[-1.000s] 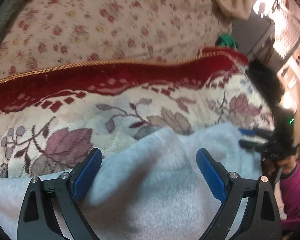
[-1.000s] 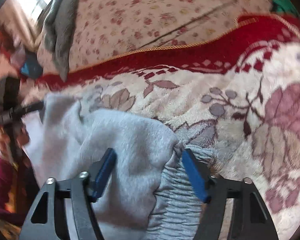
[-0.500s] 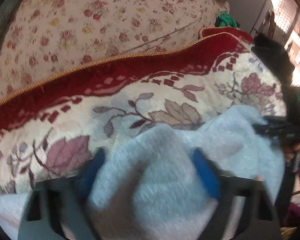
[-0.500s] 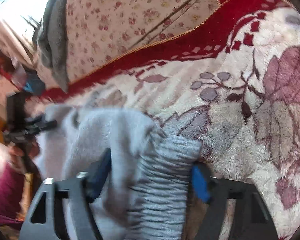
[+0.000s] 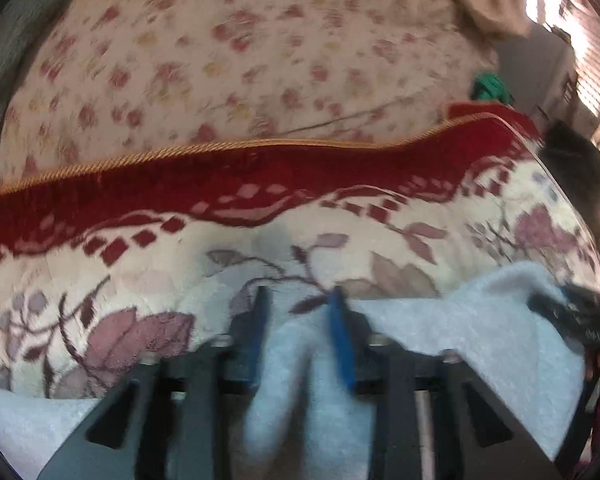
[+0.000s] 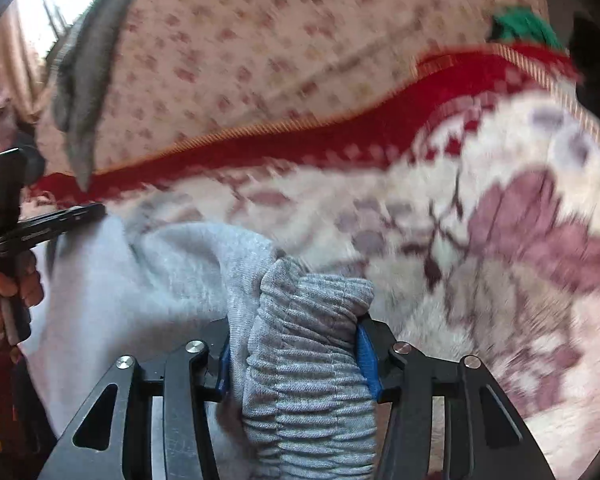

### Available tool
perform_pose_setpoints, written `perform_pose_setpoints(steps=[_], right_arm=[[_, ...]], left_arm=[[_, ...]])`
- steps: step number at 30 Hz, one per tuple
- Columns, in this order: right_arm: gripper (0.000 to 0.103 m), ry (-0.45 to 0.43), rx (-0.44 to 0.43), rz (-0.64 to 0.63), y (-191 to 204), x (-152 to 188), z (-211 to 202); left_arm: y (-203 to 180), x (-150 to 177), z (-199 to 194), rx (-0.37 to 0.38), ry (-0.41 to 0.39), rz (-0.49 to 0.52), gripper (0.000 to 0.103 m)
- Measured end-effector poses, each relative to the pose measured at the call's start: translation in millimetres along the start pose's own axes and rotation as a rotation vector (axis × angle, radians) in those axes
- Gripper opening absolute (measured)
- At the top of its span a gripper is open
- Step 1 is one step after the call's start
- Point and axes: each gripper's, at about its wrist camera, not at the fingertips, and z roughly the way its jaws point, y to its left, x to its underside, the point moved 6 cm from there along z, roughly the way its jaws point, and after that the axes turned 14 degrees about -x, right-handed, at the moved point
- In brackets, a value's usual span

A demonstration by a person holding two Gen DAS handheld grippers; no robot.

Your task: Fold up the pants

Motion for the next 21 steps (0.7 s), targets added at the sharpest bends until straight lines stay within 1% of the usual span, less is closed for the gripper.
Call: perform_pose_setpoints(steps=[1, 2, 3, 5, 9, 10, 11, 13, 15, 16, 17, 20, 21], right_arm=[[0.068, -0.010, 0.022, 0.008, -1, 0, -2], [0.076, -0.011, 0.055, 0.007, -2, -2, -7], [0.079, -0.017, 0.087, -0.007, 0, -5, -15], [0.080, -0.031, 0.123, -0.038, 7, -9, -26], [0.081, -0.098, 0.159, -0.127, 37, -15, -52], [0.082, -0.119, 0.153, -0.141, 47, -18, -57], [0.083, -0.141, 0.127, -0.149, 57, -22, -61], [0.088, -0.160, 0.070, -0.161, 76, -26, -62], [0.088, -0.154, -0.003, -0.170, 97, -30, -55], [0.088, -0.144, -0.058, -0.173, 109, -30, -50], [0.088, -0.122, -0.123, -0.166, 124, -29, -40], [0.088, -0.046, -0.260, -0.197, 165, -21, -14], [0.088, -0.025, -0.285, -0.220, 179, -19, -5]], left_arm=[[6, 1, 2, -0.018, -0.009, -0.025, 0.069], [11, 1, 3, -0.019, -0.020, -0.048, 0.076], [16, 1, 3, -0.007, -0.027, -0.071, 0.078], [25, 2, -2, 0.016, -0.021, -0.111, 0.081], [33, 2, -30, -0.003, -0.063, -0.114, 0.083], [35, 2, -39, -0.013, -0.080, -0.115, 0.087], [37, 2, -49, -0.017, -0.102, -0.119, 0.088], [40, 0, -63, 0.002, -0.138, -0.134, 0.089], [44, -6, -73, 0.052, -0.165, -0.168, 0.090], [46, -8, -76, 0.066, -0.166, -0.190, 0.090], [51, -10, -81, 0.064, -0.166, -0.214, 0.090], [65, -10, -96, 0.061, -0.177, -0.270, 0.090], [75, -6, -102, 0.049, -0.177, -0.298, 0.090]])
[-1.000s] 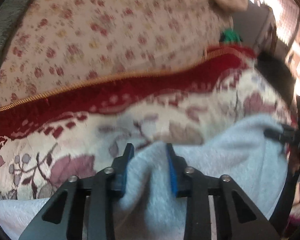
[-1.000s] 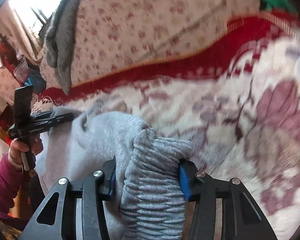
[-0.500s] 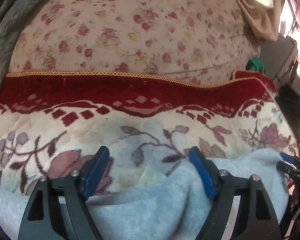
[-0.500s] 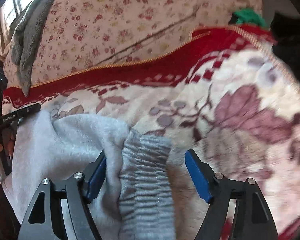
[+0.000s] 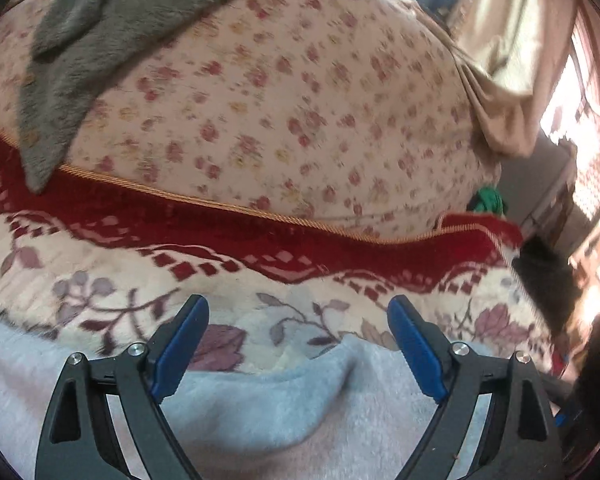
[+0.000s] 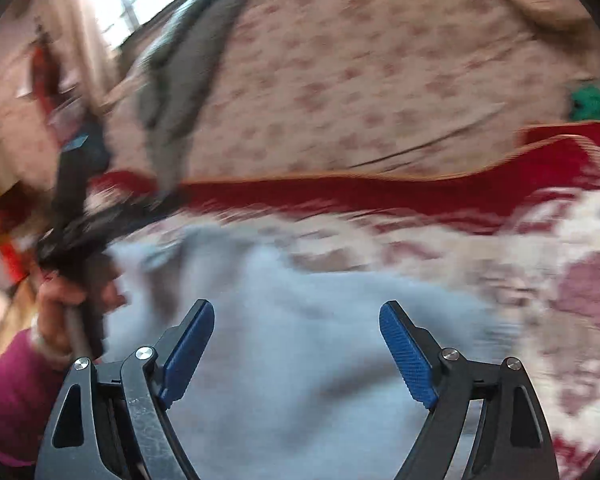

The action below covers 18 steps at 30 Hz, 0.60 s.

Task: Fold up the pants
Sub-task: 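Release the cuff and smooth the folded sweatpants with both tools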

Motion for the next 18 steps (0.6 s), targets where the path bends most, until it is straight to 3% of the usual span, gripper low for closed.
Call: perform_pose_setpoints(steps=[4, 8, 12, 14, 18], right_arm=[[0.088, 0.080, -0.035, -0.140, 43, 2, 58], [0.088, 0.137, -0.053, -0.224, 67, -5, 112], [0.088, 0.144, 0.030, -0.213, 52, -21, 147], [0.088, 0.140, 0.169, -0.177, 25, -29, 161], [0.088, 0.184, 0.142, -0.025, -9, -22, 182]], left_arm=[[40, 8, -20, -0.078, -0.014, -0.059, 0.091], [101, 28, -33, -0.256, -0.023, -0.055, 0.091], [159, 52, -33, -0.323, 0.032, -0.140, 0.091], [189, 66, -32, -0.367, 0.057, -0.191, 0.091], [217, 87, -35, -0.369, 0.071, -0.246, 0.091]])
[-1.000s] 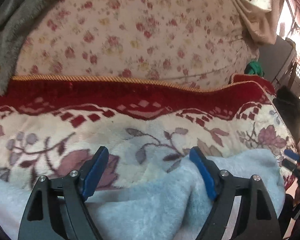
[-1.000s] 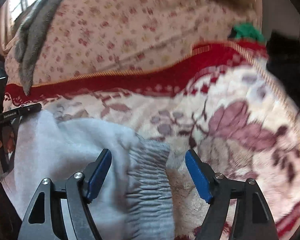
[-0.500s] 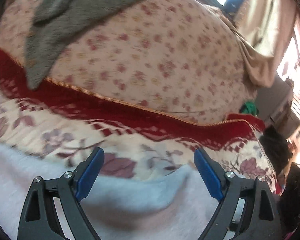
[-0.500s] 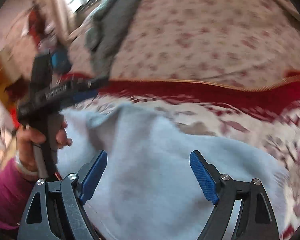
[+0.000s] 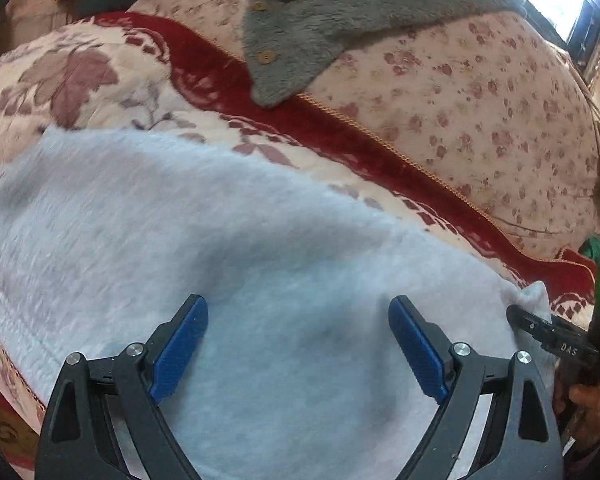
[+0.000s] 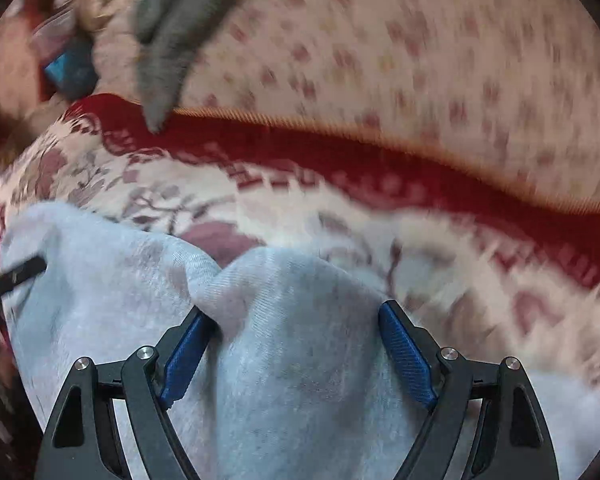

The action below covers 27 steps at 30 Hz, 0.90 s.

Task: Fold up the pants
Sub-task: 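Release the cuff and smooth the folded sweatpants with both tools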

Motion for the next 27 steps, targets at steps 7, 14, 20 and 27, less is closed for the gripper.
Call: perform_pose_setpoints(steps=[7, 14, 20, 27], right_arm=[[0.091, -0.023, -0.009, 0.014, 12, 4, -34], [0.091, -0.006, -0.035, -0.082, 52, 23, -56], [0.091, 0.014, -0.085, -0.138, 88, 26, -46], [0.091, 0.058, -0.122, -0.138, 106, 40, -31]], left_arm=[[8, 1, -16, 0.005, -0.040, -0.010, 0.091], [18, 2, -31, -0.017, -0.073, -0.031, 0.091], [34, 3, -47, -0.070, -0.105, -0.031, 0.091], [47, 4, -58, -0.094, -0.119, -0.034, 0.091]])
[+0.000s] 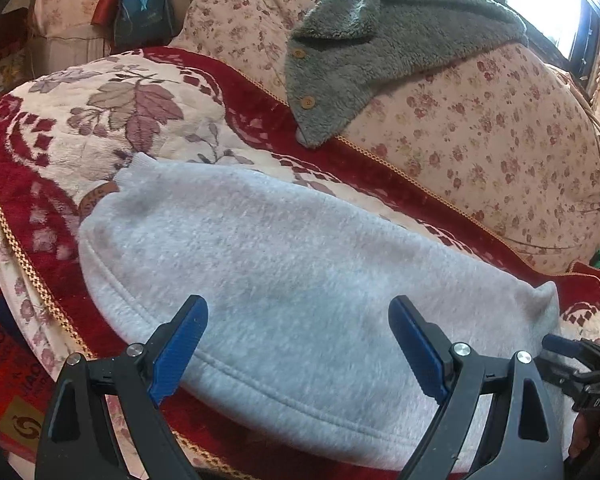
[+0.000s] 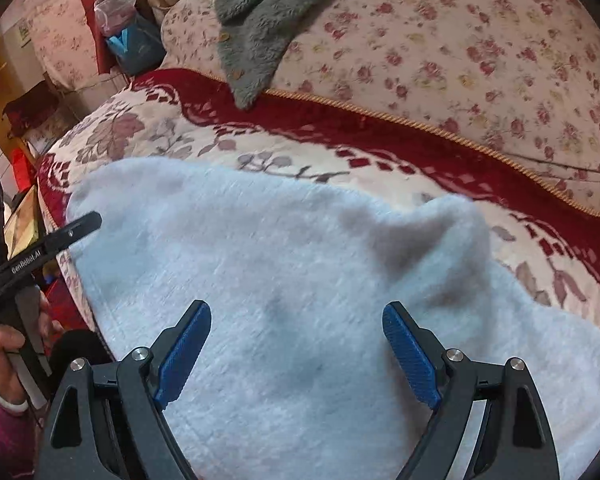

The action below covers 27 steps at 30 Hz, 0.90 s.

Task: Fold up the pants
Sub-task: 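Release the cuff and smooth the folded sweatpants with both tools, then move the right gripper to the waistband with the brown label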

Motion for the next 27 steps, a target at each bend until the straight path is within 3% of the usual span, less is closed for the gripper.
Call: perform_pose_setpoints(steps=[9, 17, 27], right_arm=[[0.091, 0.052, -0.029, -0.045, 17, 22, -5], [0.092, 0.117, -0.094, -0.101, 47, 32, 15], [0.092, 0.123, -0.153, -0.248, 108, -30, 60]], left_arm=[[10, 11, -3, 0.007, 0.019, -0.026, 0.091], [59, 17, -3, -0.025, 0.046, -0.141, 0.091], [106, 14, 6, -0.078, 0.058, -0.246, 0.091]])
